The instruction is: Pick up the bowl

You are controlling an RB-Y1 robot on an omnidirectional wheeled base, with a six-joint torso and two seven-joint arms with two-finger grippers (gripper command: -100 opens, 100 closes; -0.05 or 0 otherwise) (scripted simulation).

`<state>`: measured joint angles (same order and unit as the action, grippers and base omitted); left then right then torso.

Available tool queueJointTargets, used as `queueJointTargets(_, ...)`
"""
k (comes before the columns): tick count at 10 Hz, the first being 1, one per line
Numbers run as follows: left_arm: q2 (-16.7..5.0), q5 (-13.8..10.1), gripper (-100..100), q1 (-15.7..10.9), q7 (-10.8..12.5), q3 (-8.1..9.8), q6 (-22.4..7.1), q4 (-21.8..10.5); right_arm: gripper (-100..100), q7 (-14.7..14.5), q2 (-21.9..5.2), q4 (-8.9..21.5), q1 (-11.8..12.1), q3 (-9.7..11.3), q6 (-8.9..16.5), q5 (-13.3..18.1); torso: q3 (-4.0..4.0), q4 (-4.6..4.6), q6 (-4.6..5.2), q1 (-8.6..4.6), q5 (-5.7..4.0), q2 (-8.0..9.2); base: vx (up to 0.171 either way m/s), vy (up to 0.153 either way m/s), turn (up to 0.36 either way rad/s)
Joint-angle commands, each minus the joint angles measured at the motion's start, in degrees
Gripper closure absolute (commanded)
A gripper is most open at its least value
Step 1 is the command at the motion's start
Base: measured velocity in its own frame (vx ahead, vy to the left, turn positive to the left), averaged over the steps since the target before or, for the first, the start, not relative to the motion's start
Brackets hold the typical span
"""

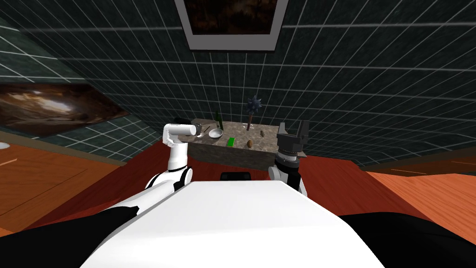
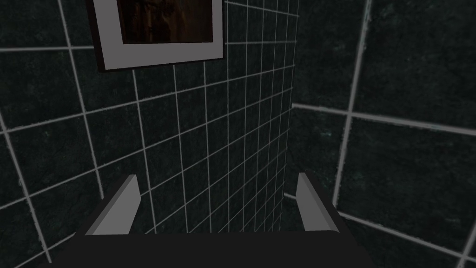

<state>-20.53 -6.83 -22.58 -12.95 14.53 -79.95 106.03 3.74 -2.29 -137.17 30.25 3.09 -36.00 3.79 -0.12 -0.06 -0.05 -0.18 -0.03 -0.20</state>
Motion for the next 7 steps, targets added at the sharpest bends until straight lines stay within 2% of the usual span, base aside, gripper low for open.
queueJointTargets(1,-0.48,-0.44,-100,-0.43,-0.66,0.2,-2.86,-1.38,0,0.0,0.0,0.0,0.0,0.0,0.0,0.0,0.0,0.0,0.0,0.0,0.0,0.0,0.069,-0.038,-0.053)
queueJointTargets(2,-0.48,-0.44,-100,-0.43,-0.66,0.2,-4.16,-1.38,0,0.0,0.0,0.0,0.0,0.0,0.0,0.0,-0.03,-0.01,0.01,0.01,0.0,-0.05,0.056,-0.037,-0.039)
queueJointTargets(6,-1.28,-1.02,-100,-1.4,-2.0,0.15,-10.88,-5.4,0,0.0,0.0,0.0,0.0,0.0,0.0,0.0,0.01,0.01,0.01,-0.03,-0.01,0.01,0.054,-0.052,-0.062)
queueJointTargets(7,-1.28,-1.02,-100,-1.4,-2.0,0.15,-11.92,-5.4,0,0.0,0.0,0.0,0.0,0.0,0.0,0.0,-0.04,-0.02,0.01,-0.09,-0.01,-0.07,0.069,-0.046,-0.033)
